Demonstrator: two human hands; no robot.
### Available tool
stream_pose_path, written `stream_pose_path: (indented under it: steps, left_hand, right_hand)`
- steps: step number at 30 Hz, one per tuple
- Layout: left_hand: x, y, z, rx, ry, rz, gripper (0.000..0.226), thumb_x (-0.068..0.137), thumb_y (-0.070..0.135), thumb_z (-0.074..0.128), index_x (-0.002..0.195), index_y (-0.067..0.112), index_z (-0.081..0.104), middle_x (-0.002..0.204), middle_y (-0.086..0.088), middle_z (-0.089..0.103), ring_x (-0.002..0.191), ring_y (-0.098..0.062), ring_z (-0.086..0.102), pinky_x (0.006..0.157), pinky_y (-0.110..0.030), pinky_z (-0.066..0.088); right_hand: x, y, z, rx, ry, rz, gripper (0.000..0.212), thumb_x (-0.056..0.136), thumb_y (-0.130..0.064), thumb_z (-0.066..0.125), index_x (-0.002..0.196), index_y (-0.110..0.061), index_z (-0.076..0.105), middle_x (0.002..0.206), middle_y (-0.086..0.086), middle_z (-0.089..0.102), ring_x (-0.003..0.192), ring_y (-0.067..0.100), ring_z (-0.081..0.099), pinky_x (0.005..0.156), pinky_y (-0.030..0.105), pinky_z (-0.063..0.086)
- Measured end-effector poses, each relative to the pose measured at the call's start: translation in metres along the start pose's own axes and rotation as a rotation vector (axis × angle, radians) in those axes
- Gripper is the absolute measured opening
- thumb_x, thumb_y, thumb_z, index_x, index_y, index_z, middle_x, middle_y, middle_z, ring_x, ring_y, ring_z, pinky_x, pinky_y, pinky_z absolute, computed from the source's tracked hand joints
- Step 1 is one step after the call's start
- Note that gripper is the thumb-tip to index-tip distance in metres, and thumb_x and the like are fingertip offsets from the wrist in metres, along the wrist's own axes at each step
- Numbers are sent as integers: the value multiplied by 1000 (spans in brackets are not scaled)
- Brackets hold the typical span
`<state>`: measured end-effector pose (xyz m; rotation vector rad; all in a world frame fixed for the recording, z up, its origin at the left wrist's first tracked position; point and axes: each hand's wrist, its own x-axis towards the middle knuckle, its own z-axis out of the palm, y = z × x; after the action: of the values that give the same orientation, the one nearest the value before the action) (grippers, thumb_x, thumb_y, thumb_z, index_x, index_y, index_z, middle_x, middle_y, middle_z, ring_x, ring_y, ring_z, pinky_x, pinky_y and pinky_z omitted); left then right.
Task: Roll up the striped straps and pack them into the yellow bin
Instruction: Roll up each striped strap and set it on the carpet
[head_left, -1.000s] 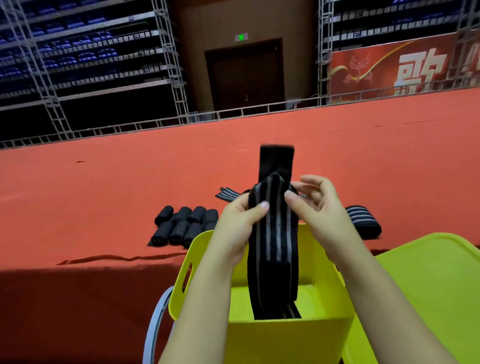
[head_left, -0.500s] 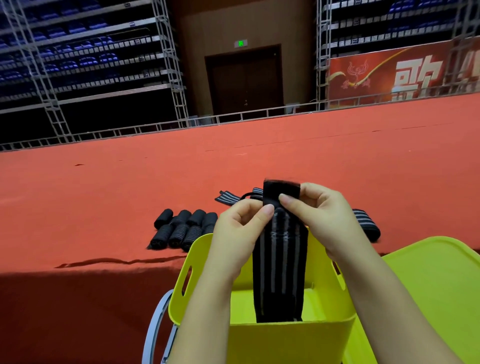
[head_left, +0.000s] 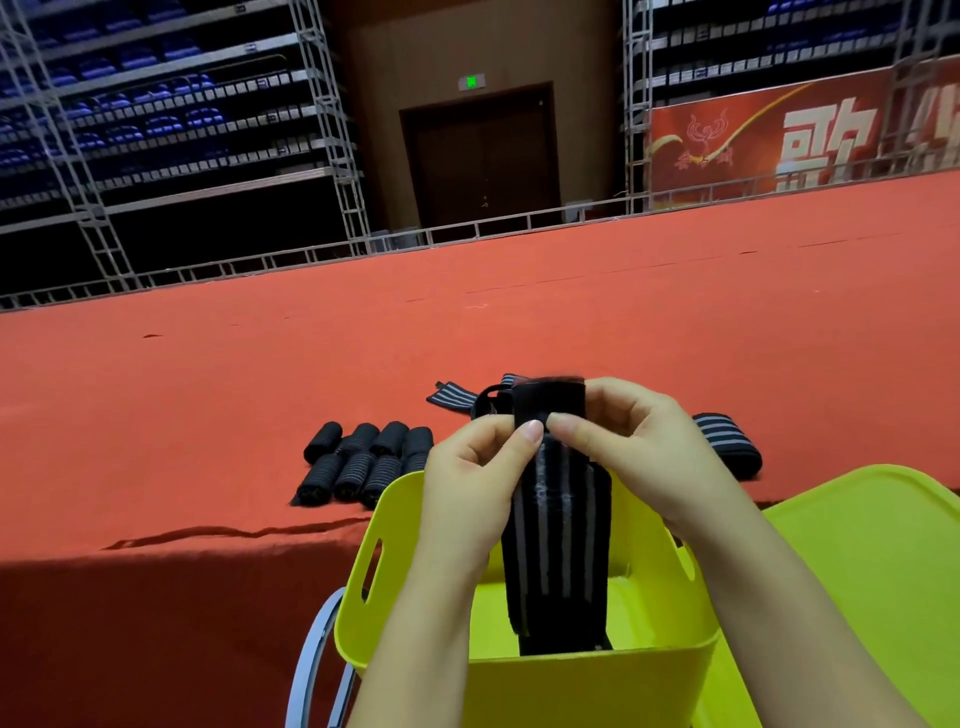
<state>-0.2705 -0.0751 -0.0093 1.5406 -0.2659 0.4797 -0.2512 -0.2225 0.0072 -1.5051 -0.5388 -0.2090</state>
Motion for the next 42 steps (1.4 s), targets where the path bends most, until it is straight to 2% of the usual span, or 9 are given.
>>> stream_pose_path:
  steps: [2,8,13,17,22,26,29,34,42]
  left_hand:
    - [1,1,-1,1,-6,-14,13,88,11,65,79,14,73,72,3,72,68,-5,65,61,-16,48]
    - [-1,-7,-16,90,-299,-170,26,82,35,70,95,13,72,86,2,72,84,-11,66,77,-28,51]
    - [-2,-9,-17,55,-186,-117,19,83,28,67,95,14,73,86,-1,74,82,-11,68,72,-22,53]
    - [-2,-6,-17,17,-127,-129,11,88,15,63,94,14,73,84,-1,75,80,-13,70,71,-24,54]
    - [-5,-9,-8,7,-15,-149,6,84,21,69,86,17,73,83,-8,74,78,-18,69,70,-33,53]
    - [-7,-10,-4,120,-85,-107,6,93,25,61,94,23,66,83,5,71,80,-10,67,70,-27,51]
    - [-2,-5,-11,138,-168,-123,12,93,18,59,99,24,68,80,11,71,81,-9,67,67,-24,53]
    - [5,3,-25,-57,-300,-226,27,89,10,64,101,32,75,94,0,73,87,-18,70,66,-30,56]
    - [2,0,-23,-252,-259,-316,53,94,-9,37,89,23,79,91,-9,72,76,-18,66,59,-29,55]
  right_hand:
    - [-1,3,-1,-16,19,5,6,84,-8,69,86,-12,72,80,1,74,75,8,67,70,21,52]
    - [2,8,-7,63,129,26,3,83,-9,68,82,-7,70,80,8,73,74,15,66,70,30,52]
    - [-6,12,-15,2,-115,200,32,71,-28,71,102,-23,65,91,-6,73,79,2,66,57,15,47]
    - [-10,18,-18,90,-48,249,18,82,-6,68,98,-16,67,84,5,67,76,8,66,60,25,53]
    - [-12,17,-10,23,-50,178,21,82,-5,70,98,-17,66,85,-1,72,76,6,67,61,17,50]
    - [-13,21,-1,-7,73,78,18,81,1,69,89,-14,66,83,-4,75,79,4,68,72,18,52]
    - [-11,20,-6,28,50,74,18,82,4,67,92,-10,68,88,1,75,84,11,70,75,24,55]
    - [-7,19,-14,201,-16,136,25,80,2,63,86,-19,74,87,7,74,83,20,70,75,37,54]
    - [-3,20,-15,388,-68,203,46,84,18,48,71,-16,77,77,8,72,71,17,69,61,25,57]
